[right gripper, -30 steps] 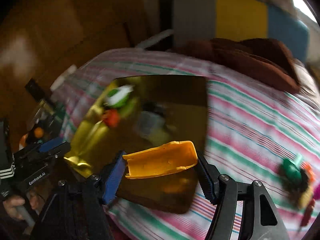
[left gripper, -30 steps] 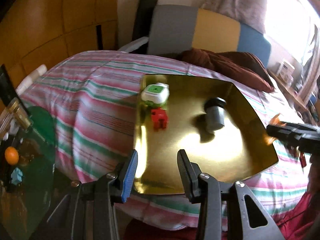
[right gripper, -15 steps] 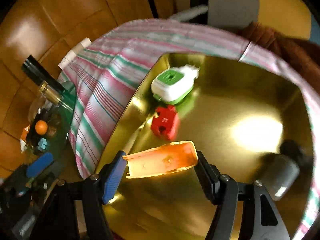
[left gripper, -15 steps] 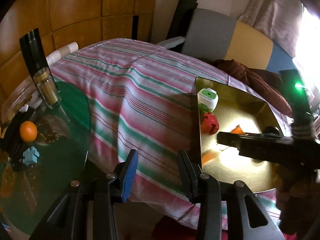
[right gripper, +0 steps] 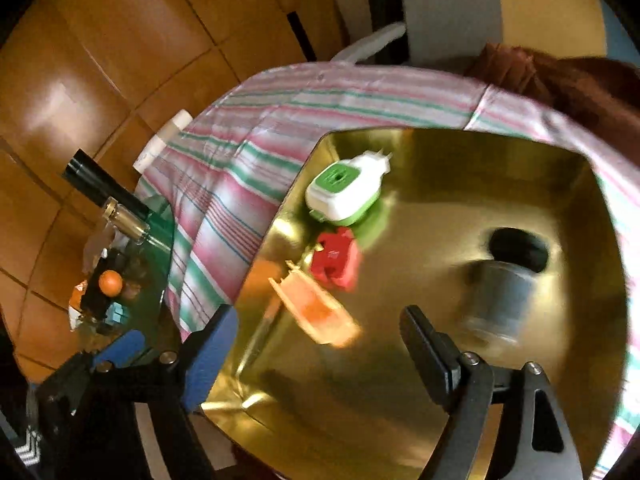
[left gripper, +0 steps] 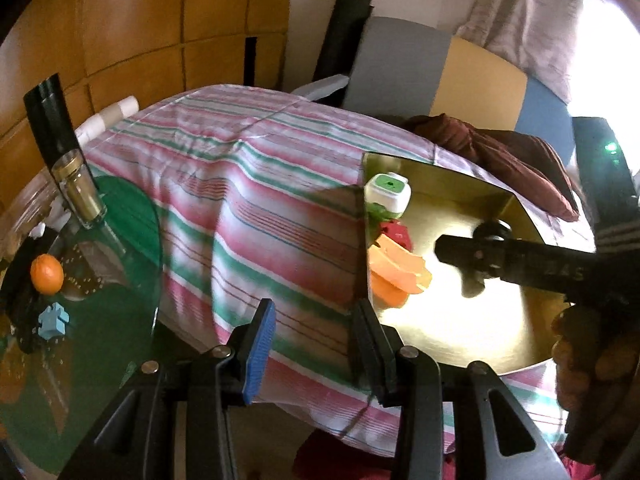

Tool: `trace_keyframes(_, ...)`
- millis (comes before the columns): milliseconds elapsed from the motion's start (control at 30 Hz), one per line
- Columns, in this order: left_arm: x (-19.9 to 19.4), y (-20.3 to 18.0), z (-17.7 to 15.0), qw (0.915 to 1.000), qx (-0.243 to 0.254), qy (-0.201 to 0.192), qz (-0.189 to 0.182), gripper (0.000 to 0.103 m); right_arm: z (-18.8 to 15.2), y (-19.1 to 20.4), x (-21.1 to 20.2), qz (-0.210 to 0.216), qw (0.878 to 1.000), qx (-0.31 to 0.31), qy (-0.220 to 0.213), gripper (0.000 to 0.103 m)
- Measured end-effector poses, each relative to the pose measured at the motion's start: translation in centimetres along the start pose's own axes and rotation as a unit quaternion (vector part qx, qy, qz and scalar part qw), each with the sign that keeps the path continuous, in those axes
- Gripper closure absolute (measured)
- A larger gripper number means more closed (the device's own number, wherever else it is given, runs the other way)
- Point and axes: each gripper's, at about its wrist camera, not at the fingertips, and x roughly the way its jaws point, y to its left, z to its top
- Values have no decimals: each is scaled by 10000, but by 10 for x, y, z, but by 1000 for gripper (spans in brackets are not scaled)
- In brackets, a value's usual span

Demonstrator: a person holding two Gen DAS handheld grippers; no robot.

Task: Organize rigid objects
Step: 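Carry the orange scoop into the gold tray and open the right gripper, then move both tools back toward the remaining toy pile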

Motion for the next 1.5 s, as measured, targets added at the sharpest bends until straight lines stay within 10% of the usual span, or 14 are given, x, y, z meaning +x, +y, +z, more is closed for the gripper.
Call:
trace_keyframes(1133,-23,-121,-15,9852,1573,-45,-686,62,-67,-154,-174,-1720,9714,847,-1398,12)
trace_keyframes(1333,-26,-148,-15,9785,1840,-34,-935,62,-83,-208,-221,-2357,9468,1388,-1697,12)
trace_keyframes(1500,-30,-175,-13,9726,1971,-42,-1231,62,-113,-278,-269,-3226,8944,2322,-2050,10)
